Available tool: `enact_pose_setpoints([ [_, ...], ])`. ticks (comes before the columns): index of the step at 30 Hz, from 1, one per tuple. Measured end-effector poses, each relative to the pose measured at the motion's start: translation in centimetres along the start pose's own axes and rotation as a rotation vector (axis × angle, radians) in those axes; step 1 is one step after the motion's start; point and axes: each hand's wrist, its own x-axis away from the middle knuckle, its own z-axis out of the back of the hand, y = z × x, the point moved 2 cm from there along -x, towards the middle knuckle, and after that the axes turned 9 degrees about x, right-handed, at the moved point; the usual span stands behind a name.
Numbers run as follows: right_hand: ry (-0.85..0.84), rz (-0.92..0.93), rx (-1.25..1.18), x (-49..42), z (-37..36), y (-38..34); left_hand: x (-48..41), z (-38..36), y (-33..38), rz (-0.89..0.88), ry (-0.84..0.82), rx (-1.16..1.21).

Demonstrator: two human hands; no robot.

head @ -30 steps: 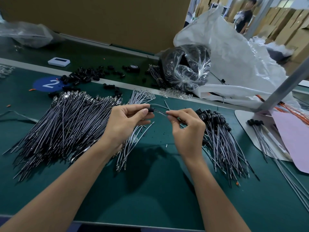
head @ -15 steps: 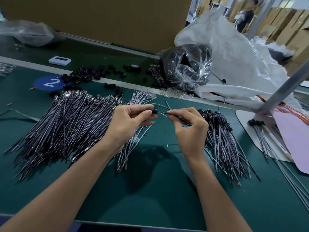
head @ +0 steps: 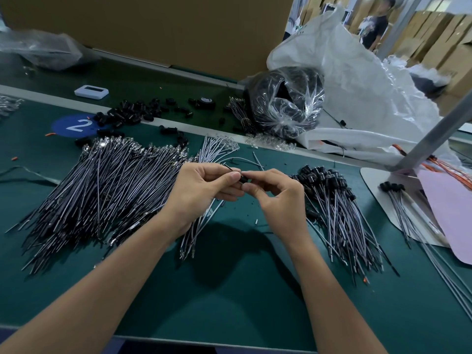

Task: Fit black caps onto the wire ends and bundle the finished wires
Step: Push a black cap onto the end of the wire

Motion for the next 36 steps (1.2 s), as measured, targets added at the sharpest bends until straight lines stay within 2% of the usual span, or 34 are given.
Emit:
enact_pose_setpoints([
  [7,-0.021,-0.043,-0.024,0.0,0.0,0.0,0.0,0.0,0.0,-0.083,0.060,-0.106],
  [12,-0.039,-0.021,0.042,0.1,-0.2,0.1,-0.2,0.3,0.0,-0.151,0.110,-0.213],
  [16,-0.020,-0.081,0.099,0.0,0.3,0.8,-0.5,1.7,0.6,-0.207,0.277,-0.230],
  [20,0.018,-0.171,0.080,-0.2,1.3,1.7,-0.5,3.3,1.2,-0.232,0.526,-0.087],
  [22,0.017,-0.218,0.061,-0.3,1.7,2.0,-0.5,3.5,1.2,-0.226,0.579,-0.037],
  [24,0.014,-0.313,-0.067,-0.4,2.1,2.2,-0.6,3.2,1.2,-0.202,0.556,0.000],
  [27,0.054,-0.471,-0.514,-0.5,3.1,2.2,-0.6,2.7,1.0,-0.142,0.449,0.056],
  [31,0.077,-0.484,-0.982,-0.4,3.5,2.0,-0.6,2.1,0.9,0.010,0.157,0.169],
  [34,0.049,-0.455,-1.174,-0.5,3.1,1.7,-0.4,1.4,0.8,-0.020,-0.026,0.144],
  [36,0.013,-0.452,-1.189,-0.6,2.9,1.6,-0.4,1.0,0.8,-0.028,-0.095,0.176],
])
